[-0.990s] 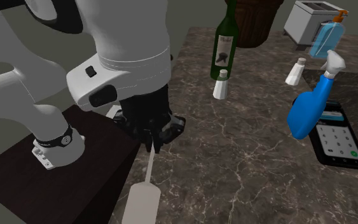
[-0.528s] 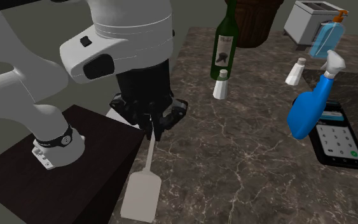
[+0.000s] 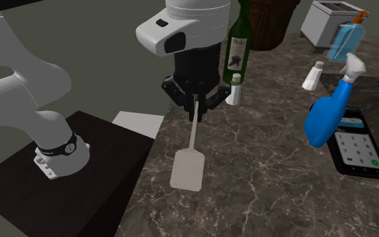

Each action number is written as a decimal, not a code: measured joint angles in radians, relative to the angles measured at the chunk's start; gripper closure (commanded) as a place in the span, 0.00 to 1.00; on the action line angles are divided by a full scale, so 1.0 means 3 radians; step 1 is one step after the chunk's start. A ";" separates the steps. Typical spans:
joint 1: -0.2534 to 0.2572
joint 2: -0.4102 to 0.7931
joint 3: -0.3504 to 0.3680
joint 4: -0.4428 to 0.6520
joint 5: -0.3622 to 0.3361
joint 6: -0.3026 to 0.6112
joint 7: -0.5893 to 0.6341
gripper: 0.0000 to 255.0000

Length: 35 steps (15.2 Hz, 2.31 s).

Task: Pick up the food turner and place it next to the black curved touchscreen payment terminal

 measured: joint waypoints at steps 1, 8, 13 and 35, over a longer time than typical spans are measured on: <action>0.0036 0.0083 0.0051 0.0094 -0.0018 -0.0007 0.0093 1.00; 0.0306 0.0536 0.0349 0.0600 -0.0161 -0.0044 0.0696 1.00; 0.0559 0.0980 0.0512 0.1126 -0.0356 -0.0144 0.1132 1.00; 0.1684 0.2714 0.0568 0.3289 -0.1060 -0.0628 0.2016 1.00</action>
